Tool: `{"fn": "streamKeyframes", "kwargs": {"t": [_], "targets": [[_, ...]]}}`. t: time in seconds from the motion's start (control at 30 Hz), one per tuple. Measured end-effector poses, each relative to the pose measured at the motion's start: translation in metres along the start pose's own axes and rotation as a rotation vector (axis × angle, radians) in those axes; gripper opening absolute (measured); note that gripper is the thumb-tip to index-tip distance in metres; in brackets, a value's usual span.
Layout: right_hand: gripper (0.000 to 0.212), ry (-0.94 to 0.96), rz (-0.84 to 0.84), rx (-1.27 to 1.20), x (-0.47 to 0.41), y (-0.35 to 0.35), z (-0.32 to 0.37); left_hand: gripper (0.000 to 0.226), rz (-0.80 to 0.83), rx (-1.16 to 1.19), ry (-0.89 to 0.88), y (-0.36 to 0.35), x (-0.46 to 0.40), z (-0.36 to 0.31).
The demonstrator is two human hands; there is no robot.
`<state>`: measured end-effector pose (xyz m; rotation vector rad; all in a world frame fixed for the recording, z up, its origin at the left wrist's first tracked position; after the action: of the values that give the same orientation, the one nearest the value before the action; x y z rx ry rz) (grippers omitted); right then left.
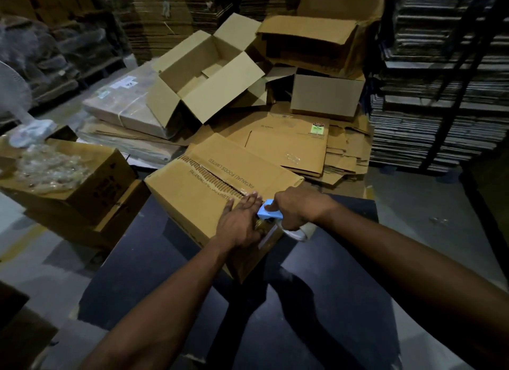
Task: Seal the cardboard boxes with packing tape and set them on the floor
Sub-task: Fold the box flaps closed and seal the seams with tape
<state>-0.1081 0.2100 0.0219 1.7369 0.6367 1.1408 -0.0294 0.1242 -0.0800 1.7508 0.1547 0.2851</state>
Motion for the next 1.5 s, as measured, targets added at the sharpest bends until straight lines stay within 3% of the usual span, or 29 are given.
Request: {"fn": "streamKeyframes", "kwargs": {"t": [0.07, 0.23, 0.53, 0.93, 1.1, 1.23, 1.27, 1.37, 1.5], "targets": [[0.063, 0.019, 0.022, -0.004, 0.005, -0.005, -0.004, 0.086, -0.043, 0.012, 0.004, 0.001, -0.001, 0.002], [0.077, -0.032, 0.109, -0.026, 0.020, -0.027, -0.036, 0.094, -0.012, -0.006, 0.021, -0.006, -0.003, 0.005], [0.075, -0.098, 0.157, -0.081, 0.062, -0.060, -0.068, 0.099, -0.032, 0.007, 0.048, -0.006, -0.002, 0.004], [0.048, -0.123, 0.074, -0.144, 0.003, -0.074, -0.021, 0.106, 0.077, -0.044, 0.006, -0.008, -0.002, 0.004], [0.020, -0.129, 0.149, -0.096, -0.006, -0.071, -0.025, 0.104, 0.086, -0.060, 0.020, -0.004, -0.001, 0.001], [0.011, -0.188, 0.309, 0.047, -0.012, -0.151, -0.045, 0.112, 0.085, -0.039, 0.017, -0.004, 0.000, 0.002], [0.012, -0.182, 0.382, 0.013, -0.016, -0.173, -0.051, 0.112, 0.077, -0.046, 0.018, -0.005, 0.000, 0.002], [0.070, -0.139, 0.427, -0.182, -0.023, -0.202, -0.066, 0.114, 0.090, -0.059, 0.004, -0.007, -0.002, 0.001], [0.065, -0.113, 0.451, -0.315, -0.011, -0.217, -0.080, 0.119, 0.126, -0.066, 0.002, -0.006, -0.001, -0.001]]}}
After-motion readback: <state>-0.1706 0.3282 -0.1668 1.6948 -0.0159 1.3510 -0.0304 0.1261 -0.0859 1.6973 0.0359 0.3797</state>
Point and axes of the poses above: each hand's wrist, its own x-axis away from the middle knuckle, its own y-axis out of the back of the hand, z = x × y, the point moved 9 cm from there along -x, towards the middle knuckle, and after that the axes turned 12 degrees about -y, right-handed, at the moved point
